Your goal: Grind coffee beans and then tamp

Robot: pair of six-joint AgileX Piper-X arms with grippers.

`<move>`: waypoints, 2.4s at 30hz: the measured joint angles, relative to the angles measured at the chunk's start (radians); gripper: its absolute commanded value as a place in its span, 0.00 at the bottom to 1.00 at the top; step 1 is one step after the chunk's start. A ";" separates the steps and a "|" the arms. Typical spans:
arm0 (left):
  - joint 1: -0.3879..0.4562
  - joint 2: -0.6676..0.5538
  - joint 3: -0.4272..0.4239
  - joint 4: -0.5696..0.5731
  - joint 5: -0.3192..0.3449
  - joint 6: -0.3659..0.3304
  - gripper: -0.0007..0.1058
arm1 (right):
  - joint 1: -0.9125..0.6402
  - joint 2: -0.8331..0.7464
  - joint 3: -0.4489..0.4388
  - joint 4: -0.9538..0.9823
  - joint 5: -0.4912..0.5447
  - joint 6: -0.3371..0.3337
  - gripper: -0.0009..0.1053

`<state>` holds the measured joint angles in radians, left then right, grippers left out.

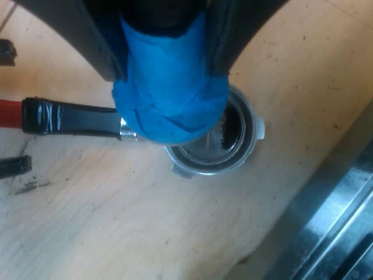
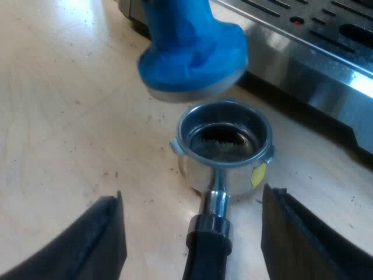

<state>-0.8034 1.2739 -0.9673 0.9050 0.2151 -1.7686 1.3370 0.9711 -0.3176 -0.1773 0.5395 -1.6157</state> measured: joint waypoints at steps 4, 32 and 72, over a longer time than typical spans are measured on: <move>0.000 0.047 0.000 -0.032 0.000 0.012 0.01 | 0.000 0.000 0.000 0.000 -0.004 0.000 0.52; 0.002 0.190 0.000 -0.120 -0.046 0.020 0.01 | 0.000 0.000 0.000 0.000 -0.004 0.000 0.52; 0.099 -0.022 -0.070 0.081 -0.070 0.062 0.01 | -0.001 0.000 -0.008 0.000 -0.027 0.000 0.52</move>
<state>-0.7048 1.2520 -1.0374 0.9858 0.1449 -1.7068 1.3356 0.9711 -0.3260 -0.1773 0.5127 -1.6157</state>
